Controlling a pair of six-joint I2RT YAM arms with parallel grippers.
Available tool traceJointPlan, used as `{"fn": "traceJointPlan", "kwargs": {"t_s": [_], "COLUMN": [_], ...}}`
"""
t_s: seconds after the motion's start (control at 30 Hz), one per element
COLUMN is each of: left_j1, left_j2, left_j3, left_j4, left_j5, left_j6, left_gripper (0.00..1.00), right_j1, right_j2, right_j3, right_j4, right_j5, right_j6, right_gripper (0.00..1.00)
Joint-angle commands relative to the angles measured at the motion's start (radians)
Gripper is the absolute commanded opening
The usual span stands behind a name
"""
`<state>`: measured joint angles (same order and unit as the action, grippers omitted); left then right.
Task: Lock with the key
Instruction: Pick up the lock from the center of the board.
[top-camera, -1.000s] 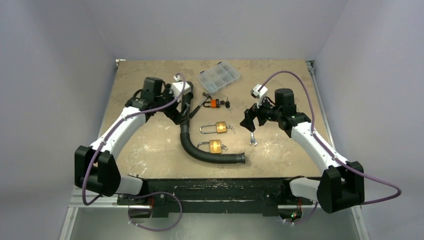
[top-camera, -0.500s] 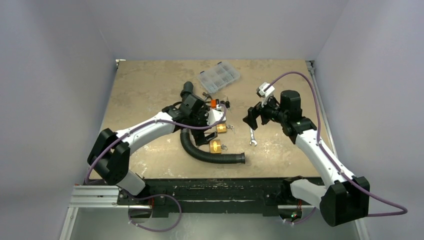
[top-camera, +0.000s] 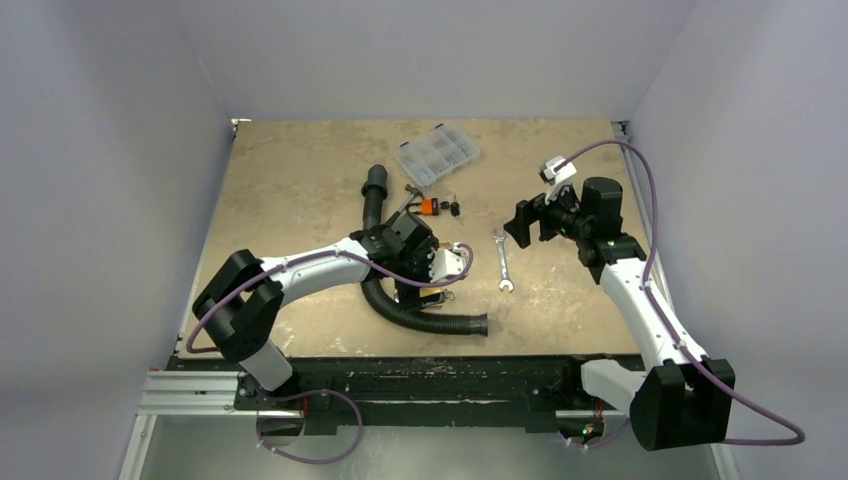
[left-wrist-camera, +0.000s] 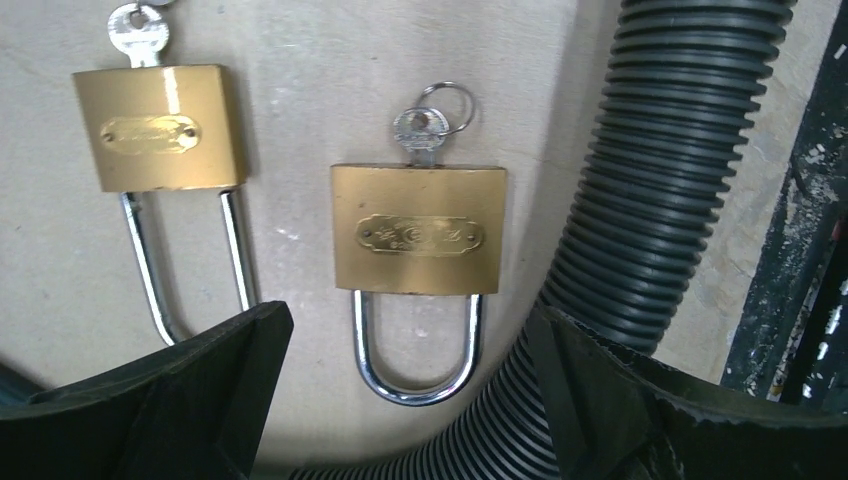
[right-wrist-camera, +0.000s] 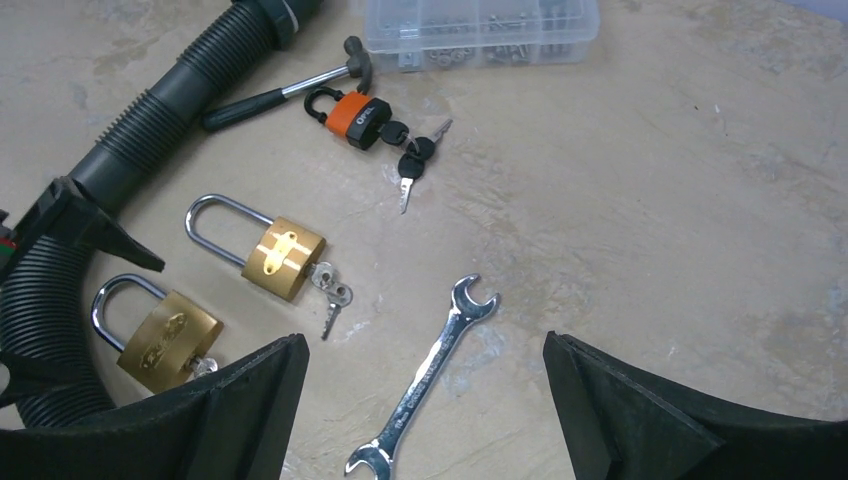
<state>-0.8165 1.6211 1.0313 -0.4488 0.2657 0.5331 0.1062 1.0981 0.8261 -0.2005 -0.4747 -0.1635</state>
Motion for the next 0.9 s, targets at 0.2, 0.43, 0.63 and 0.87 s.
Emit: {"fn": "traceJointPlan", "kwargs": {"t_s": [0.2, 0.43, 0.63, 0.87], "left_j1": [-0.027, -0.027, -0.028, -0.029], "left_j2": [0.04, 0.093, 0.141, 0.18], "left_j3": [0.009, 0.037, 0.044, 0.054], "left_j4": [0.026, 0.064, 0.075, 0.079], "left_j5": [0.005, 0.001, 0.004, 0.005], "left_j6": [0.059, 0.02, 0.037, 0.031], "left_gripper": [0.96, 0.93, 0.91, 0.8], "right_j1": [-0.013, -0.015, -0.022, -0.025], "right_j2": [-0.016, -0.017, -0.017, -0.007], "right_j3": [0.008, 0.003, 0.002, -0.005], "right_j4": [0.044, 0.048, 0.046, 0.053], "right_j5": [-0.068, -0.074, -0.1, -0.154], "right_j6": [0.019, 0.021, 0.028, 0.044], "right_gripper": [0.99, 0.99, 0.99, 0.99]}}
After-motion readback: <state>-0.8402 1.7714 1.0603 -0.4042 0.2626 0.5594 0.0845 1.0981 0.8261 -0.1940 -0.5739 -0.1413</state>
